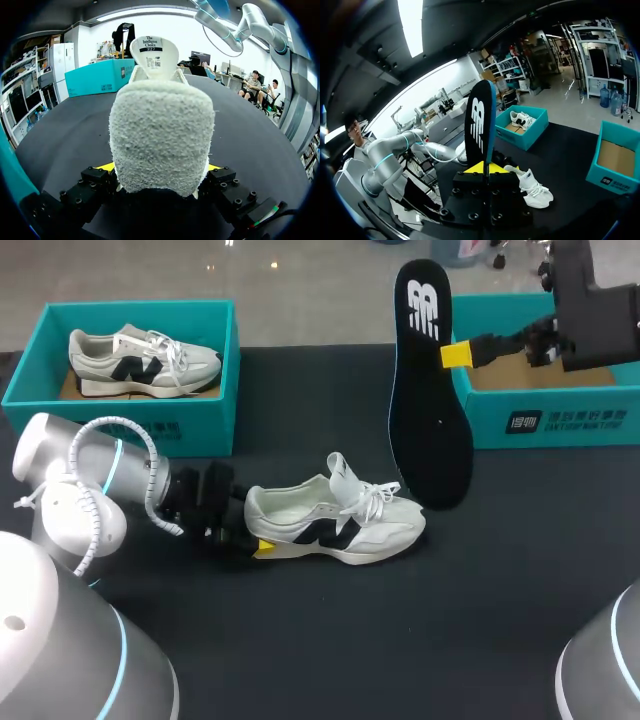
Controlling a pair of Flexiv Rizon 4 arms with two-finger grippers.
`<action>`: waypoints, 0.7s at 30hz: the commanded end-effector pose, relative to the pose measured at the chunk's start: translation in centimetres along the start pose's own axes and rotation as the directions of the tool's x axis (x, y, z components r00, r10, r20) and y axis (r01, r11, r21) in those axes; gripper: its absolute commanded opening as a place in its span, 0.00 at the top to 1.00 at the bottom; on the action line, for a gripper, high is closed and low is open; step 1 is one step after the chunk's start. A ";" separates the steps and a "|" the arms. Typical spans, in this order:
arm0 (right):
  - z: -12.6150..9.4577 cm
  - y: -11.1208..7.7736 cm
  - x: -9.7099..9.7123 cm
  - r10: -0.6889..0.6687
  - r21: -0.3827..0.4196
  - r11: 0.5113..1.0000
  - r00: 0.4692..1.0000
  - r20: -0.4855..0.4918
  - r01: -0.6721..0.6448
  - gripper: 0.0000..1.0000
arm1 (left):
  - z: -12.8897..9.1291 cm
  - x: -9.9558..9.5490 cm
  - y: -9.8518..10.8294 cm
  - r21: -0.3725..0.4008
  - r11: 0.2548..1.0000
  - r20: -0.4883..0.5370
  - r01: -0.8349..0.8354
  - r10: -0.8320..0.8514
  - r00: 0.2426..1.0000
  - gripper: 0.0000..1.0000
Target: Take the shoe out of the shoebox, open the shoe tongue, remove and reinsert the insole, then place the shoe into the shoebox
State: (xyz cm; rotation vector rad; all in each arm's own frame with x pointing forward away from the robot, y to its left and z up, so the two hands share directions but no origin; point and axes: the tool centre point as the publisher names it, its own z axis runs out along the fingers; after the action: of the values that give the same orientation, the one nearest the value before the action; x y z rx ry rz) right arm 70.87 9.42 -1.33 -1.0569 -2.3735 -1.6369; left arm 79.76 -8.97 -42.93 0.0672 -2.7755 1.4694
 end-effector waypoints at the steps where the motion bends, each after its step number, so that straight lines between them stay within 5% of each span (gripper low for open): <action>1: 0.3 0.2 -0.1 0.001 0.004 1.000 1.000 0.000 -0.001 1.00 | 0.1 0.1 0.2 0.000 1.000 0.002 -0.001 0.001 1.000 1.00; 18: 0.3 0.2 -0.1 0.001 0.004 1.000 1.000 0.000 -0.001 1.00 | -0.7 0.4 -0.2 -0.023 1.000 0.006 0.003 -0.003 1.000 1.00; 21: 0.3 0.2 -0.1 0.001 0.004 1.000 1.000 0.000 -0.001 1.00 | -1.1 0.8 -0.6 -0.043 0.999 -0.005 0.005 -0.005 1.000 0.53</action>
State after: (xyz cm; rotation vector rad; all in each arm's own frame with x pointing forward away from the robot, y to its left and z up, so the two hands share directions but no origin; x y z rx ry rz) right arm 70.89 9.39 -1.34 -1.0557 -2.3744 -1.6368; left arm 79.44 -8.78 -42.73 0.0684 -2.7854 1.4373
